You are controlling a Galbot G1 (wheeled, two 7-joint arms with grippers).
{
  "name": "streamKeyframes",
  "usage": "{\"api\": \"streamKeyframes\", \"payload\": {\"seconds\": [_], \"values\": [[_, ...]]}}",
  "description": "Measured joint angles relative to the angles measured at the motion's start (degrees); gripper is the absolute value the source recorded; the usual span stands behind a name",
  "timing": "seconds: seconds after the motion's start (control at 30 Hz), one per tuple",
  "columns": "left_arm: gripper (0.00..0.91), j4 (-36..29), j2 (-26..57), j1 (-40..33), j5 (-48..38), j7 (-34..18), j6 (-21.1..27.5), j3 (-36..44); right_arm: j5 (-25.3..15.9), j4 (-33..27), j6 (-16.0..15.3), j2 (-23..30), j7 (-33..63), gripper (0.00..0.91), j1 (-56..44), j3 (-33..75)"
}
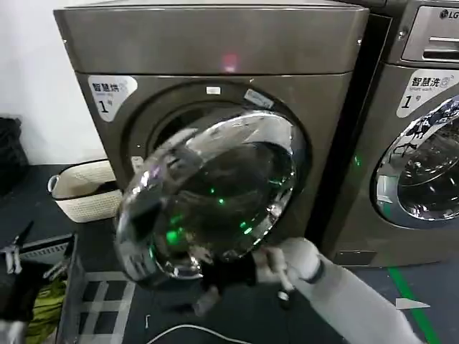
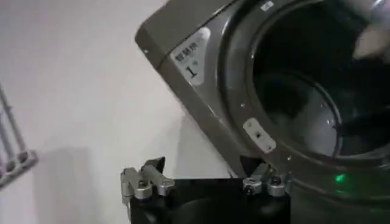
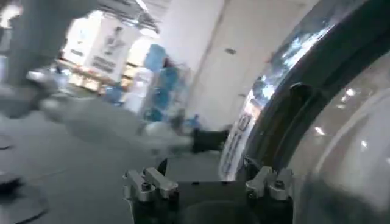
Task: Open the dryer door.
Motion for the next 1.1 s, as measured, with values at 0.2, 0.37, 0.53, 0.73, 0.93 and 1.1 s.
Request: {"api": "streamKeyframes", "payload": {"seconds": [0.2, 0.37, 0.53, 0.73, 0.93, 1.1], "values": [[0.907, 3.72, 4.34, -6.43, -0.35, 0.00, 0.33, 6.23, -2.32, 6.26, 7.78, -3.03, 10.11, 0.907, -17.31, 15.06], [0.907, 3.82, 6.73, -11.05, 0.29, 1.97, -2.26, 13.86, -8.83, 10.57, 3.27, 1.88, 29.03, 0.907, -29.51, 30.39], [0.907, 3.43, 7.69, -15.18, 1.11, 2.79, -2.94, 23.96, -14.03, 16.33, -1.13, 12.12, 43.85, 0.907, -46.09, 47.80], [0.907, 3.61, 7.80, -20.07, 1.53, 2.89, -3.32, 35.29, -16.04, 16.55, 0.04, 24.78, 56.78, 0.907, -57.84, 70.41], [0.907, 4.68, 7.54, -25.48, 0.92, 2.84, -3.50, 43.93, -24.42, 12.81, -10.28, 32.42, 70.70, 0.907, -57.42, 92.52], [0.907, 5.97, 7.45, -29.49, 0.76, 2.69, -4.77, 49.70, -30.40, 7.26, -15.35, 33.24, 76.00, 0.907, -54.33, 109.92]]}}
